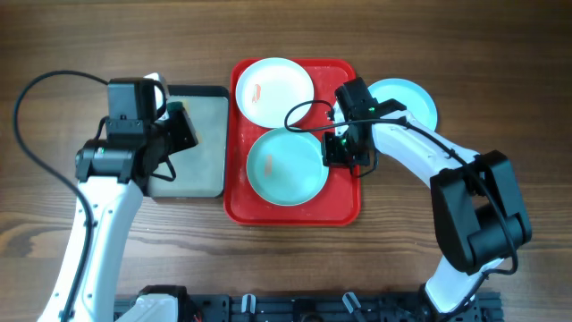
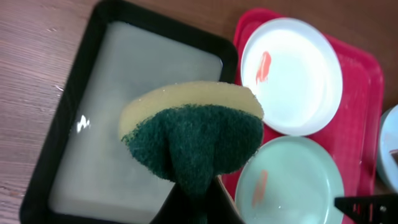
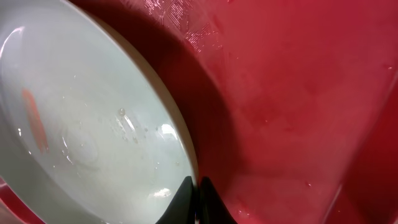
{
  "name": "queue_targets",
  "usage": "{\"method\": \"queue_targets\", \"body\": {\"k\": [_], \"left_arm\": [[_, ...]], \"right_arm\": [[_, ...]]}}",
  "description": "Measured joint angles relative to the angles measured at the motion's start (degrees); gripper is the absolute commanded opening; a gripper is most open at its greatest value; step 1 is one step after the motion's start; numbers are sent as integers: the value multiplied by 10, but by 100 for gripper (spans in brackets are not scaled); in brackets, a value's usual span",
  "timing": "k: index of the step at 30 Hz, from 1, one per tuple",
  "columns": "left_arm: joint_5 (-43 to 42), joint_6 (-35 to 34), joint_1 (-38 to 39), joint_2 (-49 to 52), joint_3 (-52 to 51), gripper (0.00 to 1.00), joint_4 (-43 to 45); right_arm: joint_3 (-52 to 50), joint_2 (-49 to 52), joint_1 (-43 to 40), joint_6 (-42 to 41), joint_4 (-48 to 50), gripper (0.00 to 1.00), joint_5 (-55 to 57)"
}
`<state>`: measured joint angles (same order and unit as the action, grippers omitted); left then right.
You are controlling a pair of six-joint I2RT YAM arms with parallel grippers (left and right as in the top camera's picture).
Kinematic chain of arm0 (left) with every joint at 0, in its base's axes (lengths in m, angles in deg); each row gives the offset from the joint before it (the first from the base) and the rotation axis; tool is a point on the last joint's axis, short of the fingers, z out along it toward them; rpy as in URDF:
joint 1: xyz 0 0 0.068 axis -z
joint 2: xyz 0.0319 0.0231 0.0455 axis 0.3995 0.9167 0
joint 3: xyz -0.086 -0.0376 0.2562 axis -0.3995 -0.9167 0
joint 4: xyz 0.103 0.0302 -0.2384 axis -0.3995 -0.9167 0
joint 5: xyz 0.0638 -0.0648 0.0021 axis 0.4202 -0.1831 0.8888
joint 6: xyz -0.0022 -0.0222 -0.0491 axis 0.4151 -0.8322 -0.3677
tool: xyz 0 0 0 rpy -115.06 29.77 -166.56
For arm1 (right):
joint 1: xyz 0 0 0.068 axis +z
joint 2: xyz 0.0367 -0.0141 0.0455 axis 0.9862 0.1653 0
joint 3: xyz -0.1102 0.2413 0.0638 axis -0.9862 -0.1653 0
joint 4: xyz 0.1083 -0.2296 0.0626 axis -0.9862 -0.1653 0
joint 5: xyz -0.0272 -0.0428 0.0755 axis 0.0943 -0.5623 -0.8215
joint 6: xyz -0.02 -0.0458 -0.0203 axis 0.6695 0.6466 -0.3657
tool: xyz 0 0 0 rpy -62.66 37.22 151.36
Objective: Clean dirty plates on tray and stack at the side
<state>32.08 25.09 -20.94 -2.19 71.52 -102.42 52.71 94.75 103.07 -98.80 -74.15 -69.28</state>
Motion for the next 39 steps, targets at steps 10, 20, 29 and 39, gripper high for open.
{"method": "queue_targets", "body": {"k": [10, 20, 29, 39], "left_arm": [[-137, 59, 0, 70, 0, 4, 12], [-191, 78, 76, 144, 0, 4, 46], [-171, 63, 132, 183, 0, 4, 62], [-115, 22, 177, 216, 0, 4, 64]], "right_arm": [[0, 0, 0, 21, 7, 4, -3], [0, 0, 0, 21, 7, 4, -3], [0, 0, 0, 23, 7, 4, -3], [0, 0, 0, 23, 7, 4, -3]]}}
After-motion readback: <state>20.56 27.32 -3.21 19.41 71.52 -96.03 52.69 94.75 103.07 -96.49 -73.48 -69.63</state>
